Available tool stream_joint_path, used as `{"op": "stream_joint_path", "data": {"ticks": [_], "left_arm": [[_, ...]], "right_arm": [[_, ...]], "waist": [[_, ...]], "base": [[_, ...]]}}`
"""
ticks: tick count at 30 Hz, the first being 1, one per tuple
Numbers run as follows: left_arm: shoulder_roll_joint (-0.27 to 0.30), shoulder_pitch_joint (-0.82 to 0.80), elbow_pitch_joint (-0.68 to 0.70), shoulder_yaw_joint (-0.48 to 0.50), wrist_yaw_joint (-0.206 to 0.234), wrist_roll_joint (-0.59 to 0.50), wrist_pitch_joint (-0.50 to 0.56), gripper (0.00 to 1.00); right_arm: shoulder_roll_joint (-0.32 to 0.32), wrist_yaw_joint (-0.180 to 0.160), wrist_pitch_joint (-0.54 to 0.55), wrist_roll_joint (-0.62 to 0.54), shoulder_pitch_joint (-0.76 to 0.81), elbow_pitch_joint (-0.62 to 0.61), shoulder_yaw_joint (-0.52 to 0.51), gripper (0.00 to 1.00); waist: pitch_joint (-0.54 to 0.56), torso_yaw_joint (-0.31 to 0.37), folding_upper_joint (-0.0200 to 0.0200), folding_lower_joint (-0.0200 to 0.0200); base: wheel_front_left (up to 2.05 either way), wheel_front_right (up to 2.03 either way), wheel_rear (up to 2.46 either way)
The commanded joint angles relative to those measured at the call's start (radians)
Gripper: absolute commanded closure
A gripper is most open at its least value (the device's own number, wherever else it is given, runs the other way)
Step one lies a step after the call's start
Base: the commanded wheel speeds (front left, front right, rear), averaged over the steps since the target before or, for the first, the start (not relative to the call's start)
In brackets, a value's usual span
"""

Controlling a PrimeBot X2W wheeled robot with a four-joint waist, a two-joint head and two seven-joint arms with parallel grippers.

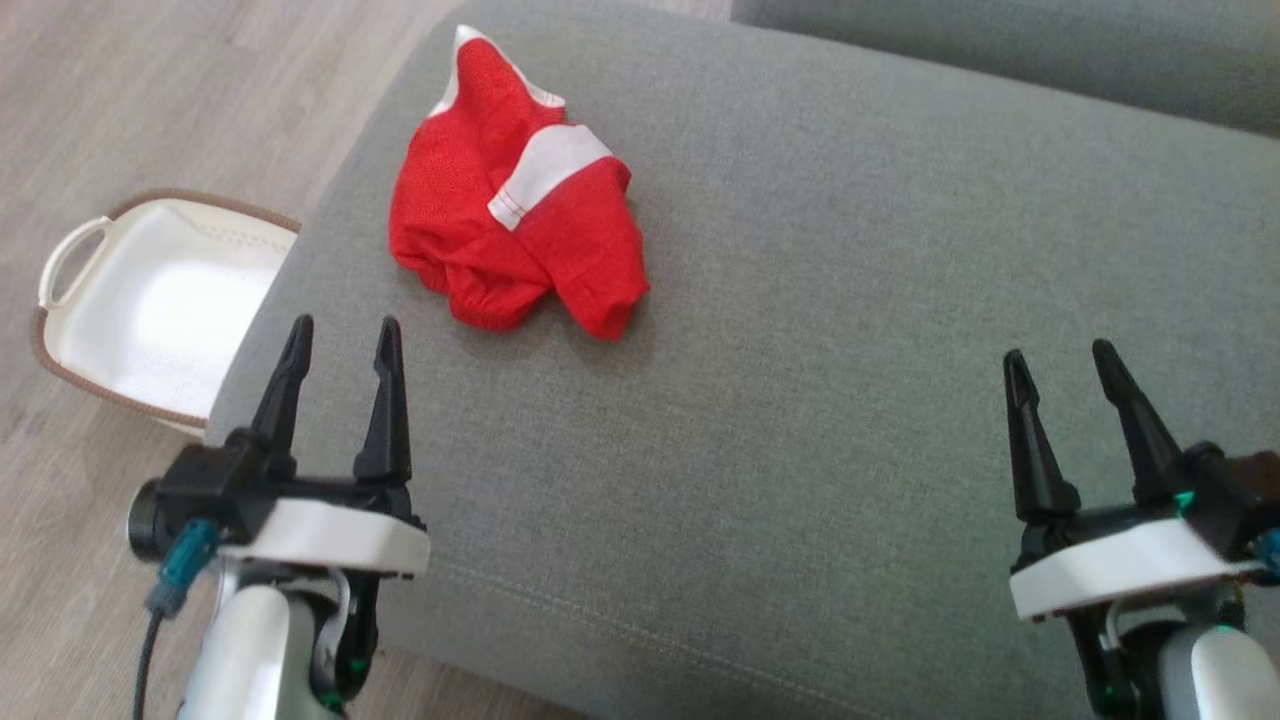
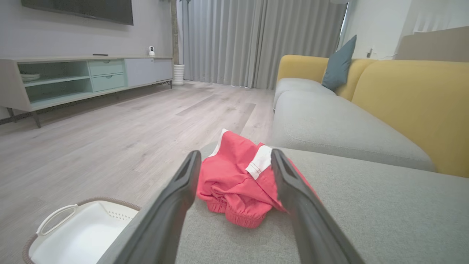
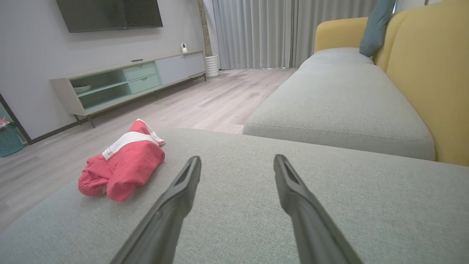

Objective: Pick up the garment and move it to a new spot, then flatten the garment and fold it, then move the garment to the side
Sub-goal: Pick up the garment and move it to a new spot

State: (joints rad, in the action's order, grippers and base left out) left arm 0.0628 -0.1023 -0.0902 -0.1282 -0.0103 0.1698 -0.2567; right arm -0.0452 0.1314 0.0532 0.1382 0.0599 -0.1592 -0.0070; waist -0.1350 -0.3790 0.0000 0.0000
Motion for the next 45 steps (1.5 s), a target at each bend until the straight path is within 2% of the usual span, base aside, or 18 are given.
{"op": "stream_joint_path", "data": {"ticks": [1, 7, 15, 21, 24, 27, 28, 29, 33, 37, 40, 45], "left_arm": [[0.005, -0.061, 0.025, 0.037, -0.006, -0.005, -0.005, 0.0], [-0.004, -0.177, -0.096, 0.045, -0.046, 0.044, -0.005, 0.0], [-0.008, -0.429, -0.468, 0.03, -0.102, 0.139, -0.005, 0.0], [0.015, -0.601, -0.743, 0.012, -0.117, 0.203, 0.027, 0.0], [0.027, -0.684, -0.887, -0.017, -0.12, 0.241, 0.08, 0.0], [0.036, -0.725, -0.961, -0.043, -0.12, 0.274, 0.123, 0.0], [0.043, -0.734, -0.98, -0.051, -0.12, 0.28, 0.129, 0.55], [0.048, -0.742, -0.987, -0.055, -0.12, 0.287, 0.116, 1.0], [0.083, -0.755, -0.999, -0.063, -0.118, 0.275, 0.027, 1.0], [0.1, -0.743, -0.962, -0.053, -0.1, 0.262, -0.001, 1.0], [0.116, -0.698, -0.834, -0.022, -0.078, 0.244, -0.004, 1.0], [0.133, -0.539, -0.593, 0.033, -0.035, 0.205, -0.005, 1.0]], "right_arm": [[-0.005, -0.001, 0.003, -0.01, -0.053, -0.045, 0.024, 0.0], [-0.005, -0.001, 0.04, -0.049, -0.098, -0.091, 0.035, 0.0], [-0.005, -0.001, 0.074, -0.097, -0.151, -0.145, 0.042, 0.0], [-0.019, -0.001, 0.091, -0.113, -0.186, -0.151, 0.072, 0.0], [-0.023, -0.001, 0.092, -0.109, -0.206, -0.145, 0.075, 0.0], [-0.021, -0.001, 0.088, -0.104, -0.21, -0.137, 0.075, 0.0], [-0.02, -0.001, 0.086, -0.103, -0.211, -0.133, 0.074, 0.0], [-0.019, -0.001, 0.083, -0.101, -0.211, -0.13, 0.073, 0.0], [-0.016, -0.001, 0.066, -0.097, -0.207, -0.12, 0.065, 0.0], [-0.013, -0.001, 0.049, -0.092, -0.201, -0.11, 0.059, 0.0], [-0.01, -0.001, 0.03, -0.079, -0.192, -0.097, 0.05, 0.0], [-0.006, -0.001, -0.004, -0.052, -0.172, -0.067, 0.053, 0.0]], "waist": [[-0.02, 0.006, 0.0, 0.0], [-0.137, 0.032, 0.0, 0.0], [-0.295, 0.059, 0.0, 0.0], [-0.353, 0.07, 0.0, 0.0], [-0.369, 0.08, 0.0, 0.0], [-0.373, 0.089, 0.0, 0.0], [-0.371, 0.093, 0.0, 0.0], [-0.369, 0.097, 0.0, 0.0], [-0.342, 0.109, 0.0, 0.0], [-0.303, 0.116, 0.0, 0.0], [-0.254, 0.124, 0.0, 0.0], [-0.159, 0.155, 0.0, 0.0]], "base": [[0.0, 0.0, 0.0], [0.0, 0.0, 0.0], [0.0, 0.0, 0.0], [0.0, 0.0, 0.0], [0.0, 0.0, 0.0], [0.0, 0.0, 0.0], [0.0, 0.0, 0.0], [0.0, 0.0, 0.0], [0.0, 0.0, 0.0], [0.0, 0.0, 0.0], [0.0, 0.0, 0.0], [0.0, 0.0, 0.0]]}}
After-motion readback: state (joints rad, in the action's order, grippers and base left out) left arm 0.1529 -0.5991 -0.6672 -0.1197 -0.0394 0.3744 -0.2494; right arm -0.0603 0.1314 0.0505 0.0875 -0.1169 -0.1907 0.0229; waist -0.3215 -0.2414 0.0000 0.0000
